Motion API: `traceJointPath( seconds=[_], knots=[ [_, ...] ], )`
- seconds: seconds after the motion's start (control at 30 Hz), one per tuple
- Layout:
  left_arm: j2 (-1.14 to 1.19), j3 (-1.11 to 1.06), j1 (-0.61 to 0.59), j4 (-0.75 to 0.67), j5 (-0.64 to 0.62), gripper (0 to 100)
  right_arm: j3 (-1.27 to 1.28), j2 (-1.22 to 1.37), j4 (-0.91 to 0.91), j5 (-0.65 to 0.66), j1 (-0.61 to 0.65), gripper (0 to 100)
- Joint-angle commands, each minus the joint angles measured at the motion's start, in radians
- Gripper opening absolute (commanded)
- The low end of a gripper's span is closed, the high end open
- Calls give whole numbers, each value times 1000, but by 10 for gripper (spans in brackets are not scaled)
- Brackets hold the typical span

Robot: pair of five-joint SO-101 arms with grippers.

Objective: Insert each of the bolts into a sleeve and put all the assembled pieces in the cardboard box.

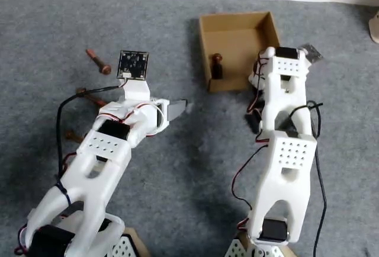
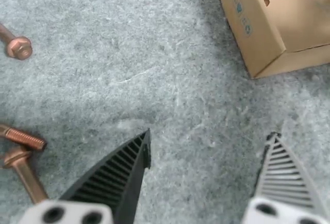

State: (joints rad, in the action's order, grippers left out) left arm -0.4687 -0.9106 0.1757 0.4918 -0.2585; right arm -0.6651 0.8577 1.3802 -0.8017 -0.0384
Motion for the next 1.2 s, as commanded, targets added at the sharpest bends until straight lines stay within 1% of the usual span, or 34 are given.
traceJointPath(
  seconds=[0.0, 0.03, 0.1, 0.13, 0.27, 0.4, 0.5, 0.63, 0.77, 0.93, 1.0, 1.17],
  knots=[
    [-4, 5, 12, -17, 18, 319, -36, 67, -33, -32, -24, 42],
    [-4, 5, 12, -18, 18, 319, -39, 77, -33, -32, -30, 0],
    [-4, 5, 13, -18, 18, 319, -59, 76, -28, -32, -30, 18],
    [-4, 5, 13, -20, 18, 319, -67, 76, -13, -32, -30, 10],
    [-4, 5, 13, -20, 18, 319, -110, 73, 94, -34, -22, 4],
    [-4, 5, 15, -20, 17, 319, -219, 76, 262, -34, -4, 4],
    [-4, 10, 10, -20, 9, 319, -289, 77, 383, -31, 36, 4],
    [-5, 12, 8, -17, -38, 319, -328, 76, 381, 52, 74, 4],
    [-5, 12, 8, -17, -38, 319, -335, 65, 381, 107, 71, 4],
    [-5, 12, 8, -17, -34, 319, -323, -24, 381, 150, 54, 4],
    [-5, 12, 8, -17, -34, 319, -283, -53, 381, 170, 51, 4],
    [-5, 12, 8, -17, -34, 319, -124, -88, 381, 164, 87, 4]
  ],
)
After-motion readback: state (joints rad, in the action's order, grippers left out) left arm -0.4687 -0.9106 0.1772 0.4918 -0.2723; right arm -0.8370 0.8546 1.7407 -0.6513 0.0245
